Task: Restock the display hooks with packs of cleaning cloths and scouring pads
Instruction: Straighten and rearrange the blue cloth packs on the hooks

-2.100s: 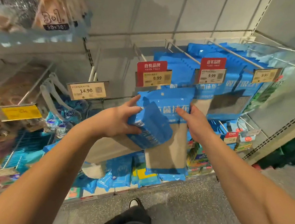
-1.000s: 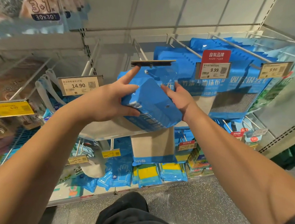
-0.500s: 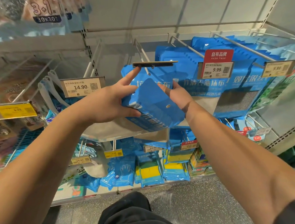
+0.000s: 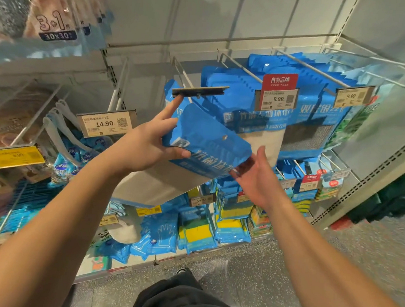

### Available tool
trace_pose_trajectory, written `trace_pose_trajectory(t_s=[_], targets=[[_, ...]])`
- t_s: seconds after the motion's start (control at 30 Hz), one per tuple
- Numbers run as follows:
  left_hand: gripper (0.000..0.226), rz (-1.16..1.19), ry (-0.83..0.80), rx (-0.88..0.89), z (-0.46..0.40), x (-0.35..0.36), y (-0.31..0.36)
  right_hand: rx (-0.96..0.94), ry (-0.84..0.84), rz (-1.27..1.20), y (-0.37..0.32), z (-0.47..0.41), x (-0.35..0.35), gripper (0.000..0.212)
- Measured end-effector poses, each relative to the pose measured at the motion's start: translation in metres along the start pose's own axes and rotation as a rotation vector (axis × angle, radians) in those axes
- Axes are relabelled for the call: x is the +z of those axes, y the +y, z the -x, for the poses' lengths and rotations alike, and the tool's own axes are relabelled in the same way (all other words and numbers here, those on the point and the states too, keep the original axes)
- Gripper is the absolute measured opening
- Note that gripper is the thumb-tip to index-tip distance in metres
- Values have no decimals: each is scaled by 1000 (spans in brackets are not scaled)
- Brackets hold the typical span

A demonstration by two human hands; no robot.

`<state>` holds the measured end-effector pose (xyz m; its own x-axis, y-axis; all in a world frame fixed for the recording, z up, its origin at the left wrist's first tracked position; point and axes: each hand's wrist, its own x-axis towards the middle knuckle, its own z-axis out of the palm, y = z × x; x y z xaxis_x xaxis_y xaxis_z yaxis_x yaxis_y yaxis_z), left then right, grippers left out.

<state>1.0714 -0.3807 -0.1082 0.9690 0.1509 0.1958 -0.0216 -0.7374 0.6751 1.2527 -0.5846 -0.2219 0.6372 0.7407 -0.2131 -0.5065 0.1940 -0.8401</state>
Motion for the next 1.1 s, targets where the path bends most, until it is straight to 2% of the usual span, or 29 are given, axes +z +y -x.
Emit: trace_pose_trajectory(t_s=[0.07,0.17,0.27,0.37,0.47,0.6,0.83,1.0,1.1], targets=[[48,64,35,26,-1,5,-2,-25,-34,36,10,10,2,54],[50,161,105,6,-1,19,-9,-86,10,197,10,10,16,18],[58,229,135,30,-2,27,-10,-154,83,224,2,9,24,10],[60,246,168,65,-4,28,-1,-223,113,190,-8,10,28,13],[60,304,241,6,-3,30,4,-248,134,198,-20,10,28,15],[46,179,344,-35,-2,34,2,-237,150,293,-31,6,18,18],[48,81,423,-44,-3,32,6,-222,149,549,-32,-8,24,18],[48,110,452,-37,-3,33,8,-223,108,506,-28,-29,43,17],[49,100,450,-47,-4,30,8,-209,139,495,-25,-43,54,51]])
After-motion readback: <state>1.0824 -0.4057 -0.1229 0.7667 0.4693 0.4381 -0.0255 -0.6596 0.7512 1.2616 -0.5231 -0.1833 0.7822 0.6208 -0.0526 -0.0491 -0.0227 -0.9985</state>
